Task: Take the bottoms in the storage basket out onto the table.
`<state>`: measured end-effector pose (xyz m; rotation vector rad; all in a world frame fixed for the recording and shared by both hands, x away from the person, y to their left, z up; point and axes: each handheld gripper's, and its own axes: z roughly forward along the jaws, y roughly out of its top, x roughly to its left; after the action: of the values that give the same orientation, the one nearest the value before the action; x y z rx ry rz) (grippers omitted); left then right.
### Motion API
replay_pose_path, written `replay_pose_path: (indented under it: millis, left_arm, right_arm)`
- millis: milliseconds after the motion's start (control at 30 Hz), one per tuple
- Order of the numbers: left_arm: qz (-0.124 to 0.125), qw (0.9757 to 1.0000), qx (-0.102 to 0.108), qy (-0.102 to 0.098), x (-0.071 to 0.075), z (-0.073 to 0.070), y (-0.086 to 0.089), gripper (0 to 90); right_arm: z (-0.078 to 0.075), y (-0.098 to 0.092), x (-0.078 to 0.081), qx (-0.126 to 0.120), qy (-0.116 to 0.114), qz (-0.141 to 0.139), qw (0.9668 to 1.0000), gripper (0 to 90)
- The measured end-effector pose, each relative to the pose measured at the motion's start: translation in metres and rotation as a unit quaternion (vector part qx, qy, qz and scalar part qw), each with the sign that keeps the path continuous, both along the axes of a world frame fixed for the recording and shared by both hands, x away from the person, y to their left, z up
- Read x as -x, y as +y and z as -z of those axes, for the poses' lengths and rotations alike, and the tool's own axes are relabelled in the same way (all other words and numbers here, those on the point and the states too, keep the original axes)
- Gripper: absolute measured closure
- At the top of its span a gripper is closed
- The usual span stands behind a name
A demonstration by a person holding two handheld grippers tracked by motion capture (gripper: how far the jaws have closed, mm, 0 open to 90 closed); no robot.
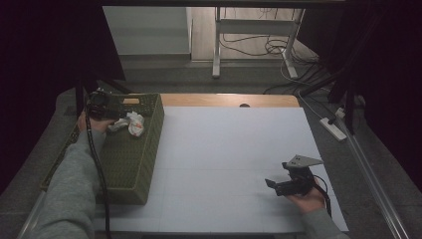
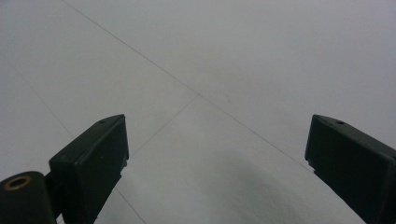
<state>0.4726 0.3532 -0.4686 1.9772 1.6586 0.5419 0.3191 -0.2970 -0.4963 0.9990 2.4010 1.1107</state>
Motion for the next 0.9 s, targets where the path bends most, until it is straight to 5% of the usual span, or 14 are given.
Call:
replay_pose_path:
  millis: [900]
  left_arm:
    - [0.009,0.9976,-0.042,0.055,-0.007,0.025,-0.001,10.4]
  right_arm:
    - [0.002,0.001,-0.001,0.005,0.006,-0.006,1.0,6.6]
